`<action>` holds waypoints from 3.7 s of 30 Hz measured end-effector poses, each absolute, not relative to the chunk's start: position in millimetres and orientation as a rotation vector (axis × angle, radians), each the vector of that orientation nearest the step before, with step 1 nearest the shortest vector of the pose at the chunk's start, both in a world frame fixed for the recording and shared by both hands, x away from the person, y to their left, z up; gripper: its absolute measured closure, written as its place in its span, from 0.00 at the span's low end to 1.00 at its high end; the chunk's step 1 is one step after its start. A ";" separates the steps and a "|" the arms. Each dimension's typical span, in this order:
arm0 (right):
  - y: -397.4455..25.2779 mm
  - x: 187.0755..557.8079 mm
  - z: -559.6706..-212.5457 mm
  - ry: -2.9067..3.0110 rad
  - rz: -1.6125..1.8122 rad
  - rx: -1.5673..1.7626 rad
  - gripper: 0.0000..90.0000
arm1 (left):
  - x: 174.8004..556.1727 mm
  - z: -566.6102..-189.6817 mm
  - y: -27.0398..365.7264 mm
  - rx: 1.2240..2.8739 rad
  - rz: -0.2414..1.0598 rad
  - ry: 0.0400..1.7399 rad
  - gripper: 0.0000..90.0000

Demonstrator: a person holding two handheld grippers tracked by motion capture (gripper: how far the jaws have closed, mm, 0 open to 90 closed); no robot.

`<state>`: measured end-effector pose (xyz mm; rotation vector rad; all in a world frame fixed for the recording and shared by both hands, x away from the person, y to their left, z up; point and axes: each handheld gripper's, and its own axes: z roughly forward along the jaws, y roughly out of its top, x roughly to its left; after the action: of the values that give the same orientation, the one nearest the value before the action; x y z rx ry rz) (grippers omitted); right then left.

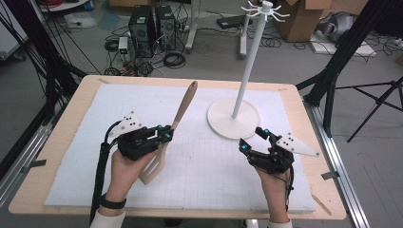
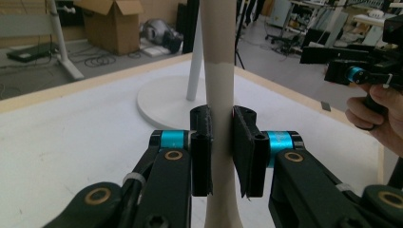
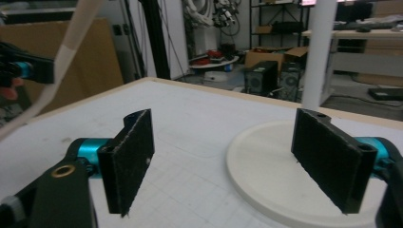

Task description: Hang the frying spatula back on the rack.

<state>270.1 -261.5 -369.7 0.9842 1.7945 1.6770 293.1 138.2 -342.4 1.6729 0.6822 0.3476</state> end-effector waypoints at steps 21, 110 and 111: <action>-195.9 275.3 -326.3 1.798 1.823 0.915 0.37 | 272.5 -346.9 97.7 1.584 0.592 0.574 0.86; -235.7 334.3 -257.8 2.005 2.044 0.541 0.85 | 265.8 -387.6 216.4 1.685 0.347 0.424 0.26; -237.1 336.1 -256.1 2.009 2.041 0.537 0.85 | 265.5 -389.0 218.9 1.682 0.344 0.430 0.26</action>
<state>336.1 -237.1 -256.1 0.5366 2.0089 2.0406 265.5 218.9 -389.0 1.6817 0.4304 0.3441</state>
